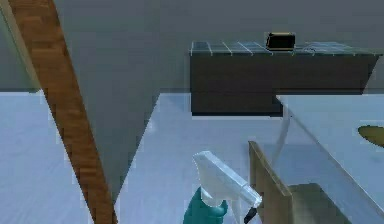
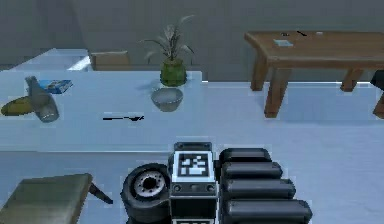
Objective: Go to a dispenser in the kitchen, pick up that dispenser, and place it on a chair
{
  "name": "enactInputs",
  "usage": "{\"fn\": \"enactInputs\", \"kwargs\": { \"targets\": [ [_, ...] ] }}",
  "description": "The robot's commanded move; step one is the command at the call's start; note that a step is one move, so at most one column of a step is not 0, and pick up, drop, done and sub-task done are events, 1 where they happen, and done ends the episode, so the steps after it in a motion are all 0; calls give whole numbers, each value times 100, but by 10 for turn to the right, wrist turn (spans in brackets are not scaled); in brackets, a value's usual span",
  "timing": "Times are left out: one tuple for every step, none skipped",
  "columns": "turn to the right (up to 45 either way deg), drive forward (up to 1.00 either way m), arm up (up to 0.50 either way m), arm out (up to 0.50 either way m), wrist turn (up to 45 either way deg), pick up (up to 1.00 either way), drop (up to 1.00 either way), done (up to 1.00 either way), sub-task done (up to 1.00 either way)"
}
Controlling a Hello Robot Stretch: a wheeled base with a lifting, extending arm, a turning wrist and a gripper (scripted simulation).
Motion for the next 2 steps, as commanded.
{"fn": "enactInputs", "kwargs": {
  "targets": [
    [-450, 0, 0, 0, 0, 0, 0, 0, 0],
    [-450, 0, 0, 0, 0, 0, 0, 0, 0]
  ]
}}
